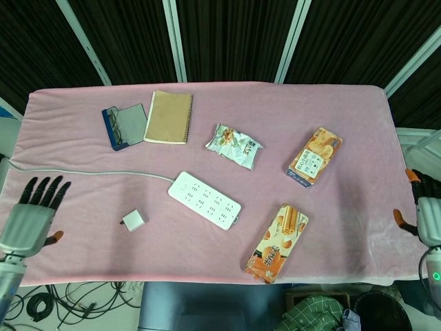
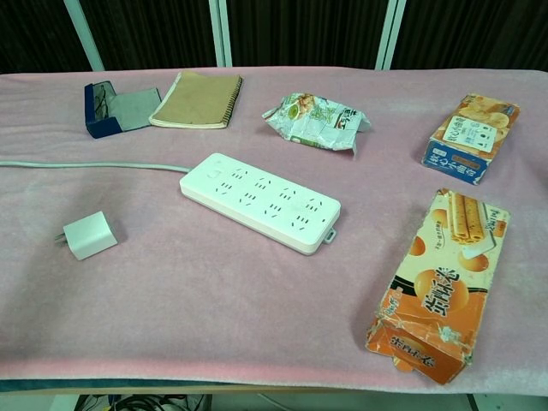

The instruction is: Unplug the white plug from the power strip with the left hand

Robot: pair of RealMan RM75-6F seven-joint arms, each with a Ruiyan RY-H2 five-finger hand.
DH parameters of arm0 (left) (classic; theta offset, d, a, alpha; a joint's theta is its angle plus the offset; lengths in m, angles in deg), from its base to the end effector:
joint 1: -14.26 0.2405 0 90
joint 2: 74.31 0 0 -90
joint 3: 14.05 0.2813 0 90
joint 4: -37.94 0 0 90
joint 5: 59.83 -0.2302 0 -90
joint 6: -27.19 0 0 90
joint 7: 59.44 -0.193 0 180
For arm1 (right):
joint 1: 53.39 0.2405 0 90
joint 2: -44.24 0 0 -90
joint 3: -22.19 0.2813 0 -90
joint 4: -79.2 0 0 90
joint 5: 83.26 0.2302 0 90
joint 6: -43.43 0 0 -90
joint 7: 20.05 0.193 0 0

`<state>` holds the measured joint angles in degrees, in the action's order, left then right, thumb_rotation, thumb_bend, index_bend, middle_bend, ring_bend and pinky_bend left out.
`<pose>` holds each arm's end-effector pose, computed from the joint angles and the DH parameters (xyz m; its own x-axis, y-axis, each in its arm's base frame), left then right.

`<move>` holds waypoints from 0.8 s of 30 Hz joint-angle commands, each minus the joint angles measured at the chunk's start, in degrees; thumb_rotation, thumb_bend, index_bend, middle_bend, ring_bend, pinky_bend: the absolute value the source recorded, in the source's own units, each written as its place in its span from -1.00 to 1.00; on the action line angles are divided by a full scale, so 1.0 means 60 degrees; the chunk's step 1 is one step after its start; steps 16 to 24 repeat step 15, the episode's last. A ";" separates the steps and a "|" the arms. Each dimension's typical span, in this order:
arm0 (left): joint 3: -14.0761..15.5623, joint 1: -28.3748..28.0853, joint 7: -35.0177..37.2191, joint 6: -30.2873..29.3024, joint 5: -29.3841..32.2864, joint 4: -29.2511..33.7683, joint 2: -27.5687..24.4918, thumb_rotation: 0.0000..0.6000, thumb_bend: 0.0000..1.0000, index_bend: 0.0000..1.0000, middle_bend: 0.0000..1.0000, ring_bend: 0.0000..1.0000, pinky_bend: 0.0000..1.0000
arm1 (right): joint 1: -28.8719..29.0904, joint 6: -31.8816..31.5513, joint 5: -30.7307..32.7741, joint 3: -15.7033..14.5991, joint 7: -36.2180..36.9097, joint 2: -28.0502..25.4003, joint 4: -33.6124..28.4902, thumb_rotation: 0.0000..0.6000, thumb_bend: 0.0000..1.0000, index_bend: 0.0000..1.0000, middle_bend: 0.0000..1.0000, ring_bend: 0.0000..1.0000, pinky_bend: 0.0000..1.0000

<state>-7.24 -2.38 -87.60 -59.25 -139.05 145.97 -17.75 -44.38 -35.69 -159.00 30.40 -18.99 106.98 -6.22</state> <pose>-0.2852 0.2515 0.1543 0.7038 0.0578 0.7080 0.7099 -0.0932 -0.6981 -0.3777 -0.2819 0.1932 0.4701 0.0381 0.8818 -0.8782 0.1195 0.4631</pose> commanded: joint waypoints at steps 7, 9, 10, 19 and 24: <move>0.0244 0.1962 0.2630 -0.2135 -0.0812 -0.1378 0.0949 1.00 -0.81 -0.92 -1.00 -1.00 -1.00 | -0.1230 -0.1692 -0.1493 -0.1124 -0.0410 0.0443 -0.0448 1.00 -0.53 -0.91 -0.94 -0.91 -0.81; 0.0320 0.2056 0.2517 -0.2124 -0.0944 -0.1522 0.0982 1.00 -0.81 -0.92 -1.00 -1.00 -1.00 | -0.1219 -0.1827 -0.1671 -0.1114 -0.0640 0.0541 -0.0466 1.00 -0.53 -0.92 -0.94 -0.91 -0.81; 0.0357 0.2091 0.2465 -0.2027 -0.0954 -0.1506 0.0977 1.00 -0.81 -0.92 -0.99 -1.00 -1.00 | -0.1230 -0.1907 -0.1756 -0.1109 -0.0711 0.0614 -0.0484 1.00 -0.53 -0.92 -0.94 -0.91 -0.81; 0.0347 0.2173 0.2376 -0.1732 -0.0895 -0.1258 0.0934 1.00 -0.81 -0.95 -0.99 -1.00 -1.00 | -0.1226 -0.1917 -0.2007 -0.1188 -0.0875 0.0634 -0.0534 1.00 -0.53 -0.92 -0.94 -0.91 -0.81; 0.0347 0.2173 0.2376 -0.1732 -0.0895 -0.1258 0.0934 1.00 -0.81 -0.95 -0.99 -1.00 -1.00 | -0.1226 -0.1917 -0.2007 -0.1188 -0.0875 0.0634 -0.0534 1.00 -0.53 -0.92 -0.94 -0.91 -0.81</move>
